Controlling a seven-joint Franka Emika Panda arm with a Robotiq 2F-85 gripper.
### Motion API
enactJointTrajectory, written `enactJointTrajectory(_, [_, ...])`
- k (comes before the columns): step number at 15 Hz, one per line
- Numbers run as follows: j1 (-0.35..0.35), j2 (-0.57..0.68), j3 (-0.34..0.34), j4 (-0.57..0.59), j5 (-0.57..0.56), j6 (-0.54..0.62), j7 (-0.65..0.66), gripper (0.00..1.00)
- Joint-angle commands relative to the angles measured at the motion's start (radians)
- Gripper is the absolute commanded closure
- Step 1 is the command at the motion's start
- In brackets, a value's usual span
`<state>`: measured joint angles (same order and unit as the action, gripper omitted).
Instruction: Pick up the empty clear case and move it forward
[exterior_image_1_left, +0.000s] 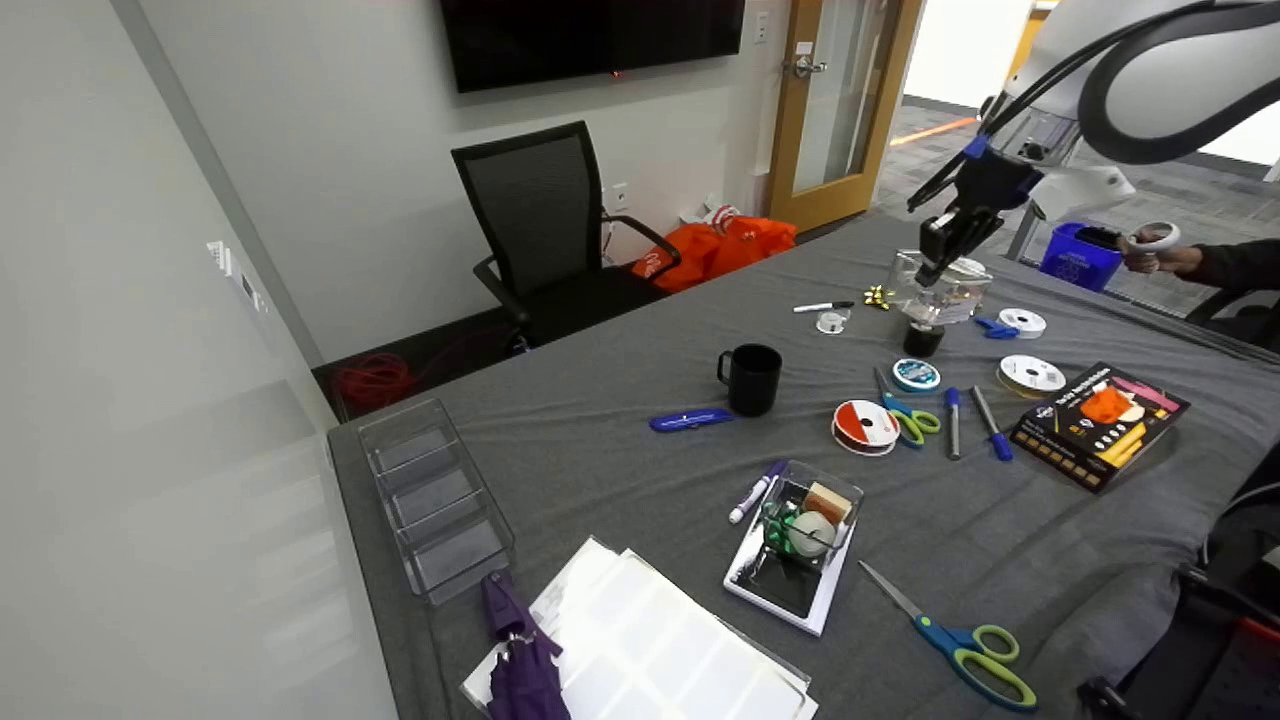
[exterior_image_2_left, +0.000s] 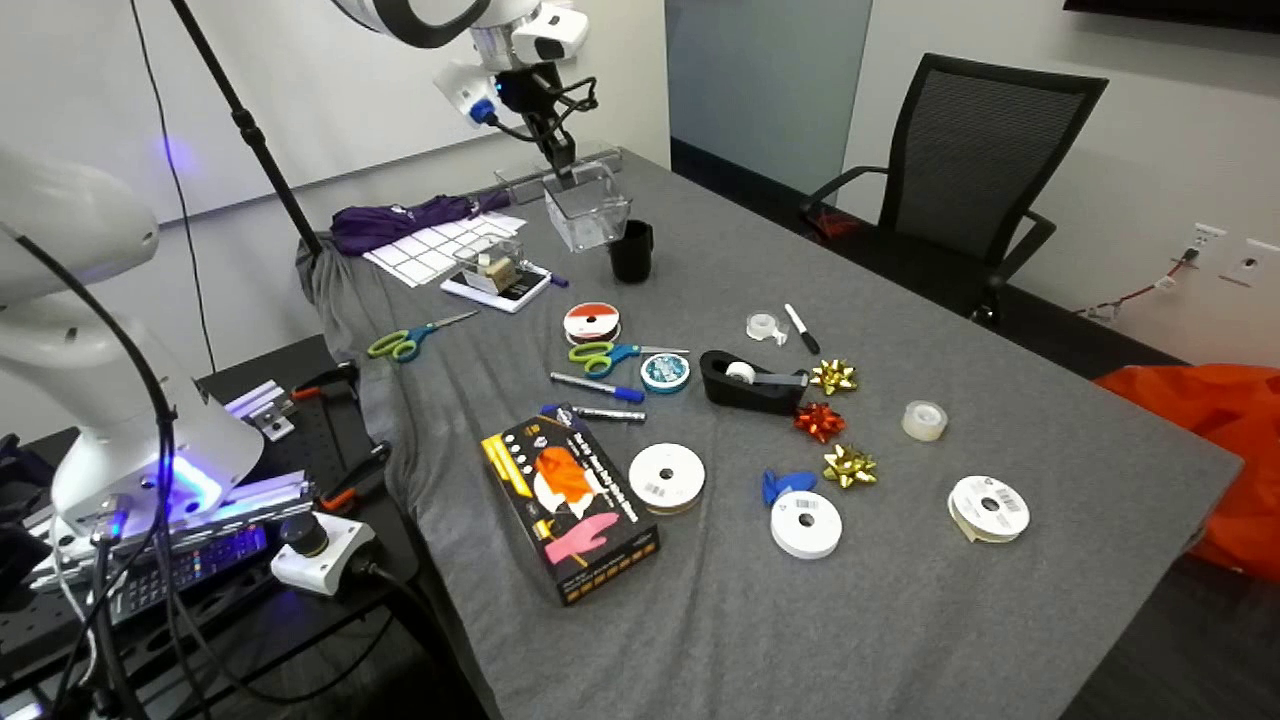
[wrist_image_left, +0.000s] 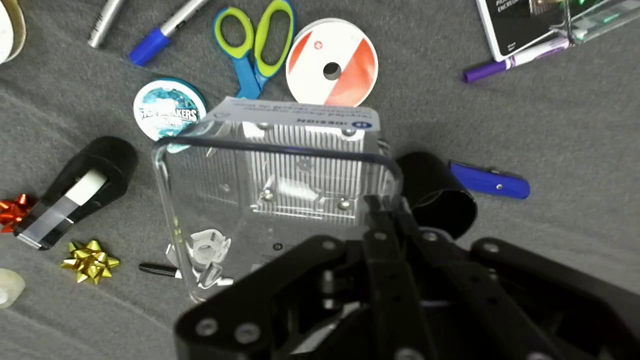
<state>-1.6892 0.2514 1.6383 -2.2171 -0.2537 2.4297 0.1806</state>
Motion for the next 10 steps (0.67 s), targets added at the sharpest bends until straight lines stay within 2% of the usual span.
enactJointTrajectory(1, [0.182, -0.108, -0.207, 0.06, 0.119, 0.003, -0.002, 0.99])
enactJointTrajectory(3, [0.324, -0.15, -0.372, 0.07, 0.167, 0.009, 0.005, 0.99])
enactJointTrajectory(4, [0.344, -0.061, -0.386, 0.078, 0.018, 0.002, 0.123, 0.99])
enactJointTrajectory(8, [0.555, 0.072, -0.592, 0.16, -0.291, -0.049, 0.387, 0.99])
enactJointTrajectory(10, [0.645, 0.158, -0.665, 0.226, -0.391, -0.064, 0.469, 0.99])
